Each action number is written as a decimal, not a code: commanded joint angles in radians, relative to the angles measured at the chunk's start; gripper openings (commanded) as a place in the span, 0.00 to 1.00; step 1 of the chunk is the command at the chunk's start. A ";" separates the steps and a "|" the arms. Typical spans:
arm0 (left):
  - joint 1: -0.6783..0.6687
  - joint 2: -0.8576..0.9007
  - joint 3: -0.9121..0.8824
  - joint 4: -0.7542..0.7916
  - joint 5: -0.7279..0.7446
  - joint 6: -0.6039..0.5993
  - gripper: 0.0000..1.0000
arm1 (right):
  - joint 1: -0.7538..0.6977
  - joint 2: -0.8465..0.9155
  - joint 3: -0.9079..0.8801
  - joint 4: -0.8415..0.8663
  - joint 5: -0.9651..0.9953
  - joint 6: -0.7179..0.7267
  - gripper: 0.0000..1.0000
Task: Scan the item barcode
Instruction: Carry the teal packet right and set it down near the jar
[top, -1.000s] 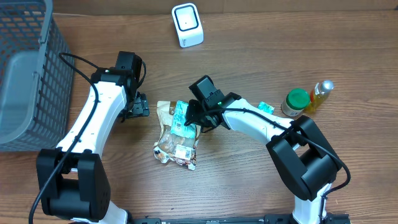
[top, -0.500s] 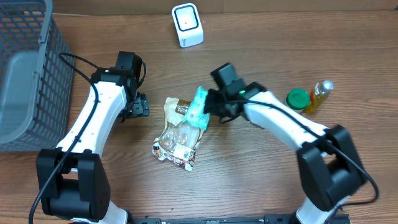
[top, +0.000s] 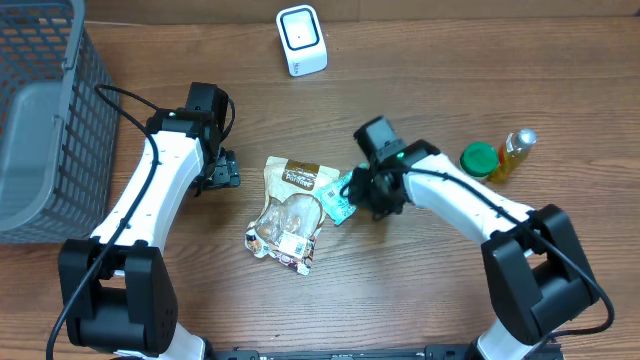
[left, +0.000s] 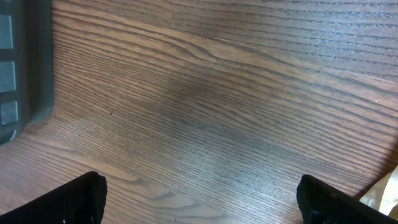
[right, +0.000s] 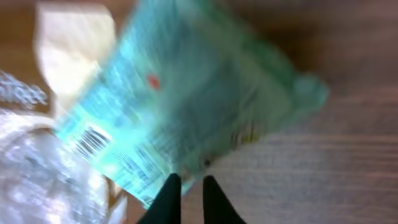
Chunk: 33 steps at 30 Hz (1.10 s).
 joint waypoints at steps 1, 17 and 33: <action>0.002 -0.019 0.017 0.001 -0.013 -0.013 0.99 | 0.035 -0.016 -0.051 0.031 -0.010 0.047 0.11; 0.002 -0.019 0.017 0.001 -0.013 -0.014 1.00 | 0.141 -0.016 -0.076 0.131 -0.055 0.130 0.12; 0.002 -0.019 0.017 0.001 -0.013 -0.013 1.00 | 0.165 -0.016 -0.076 0.323 -0.026 0.129 0.16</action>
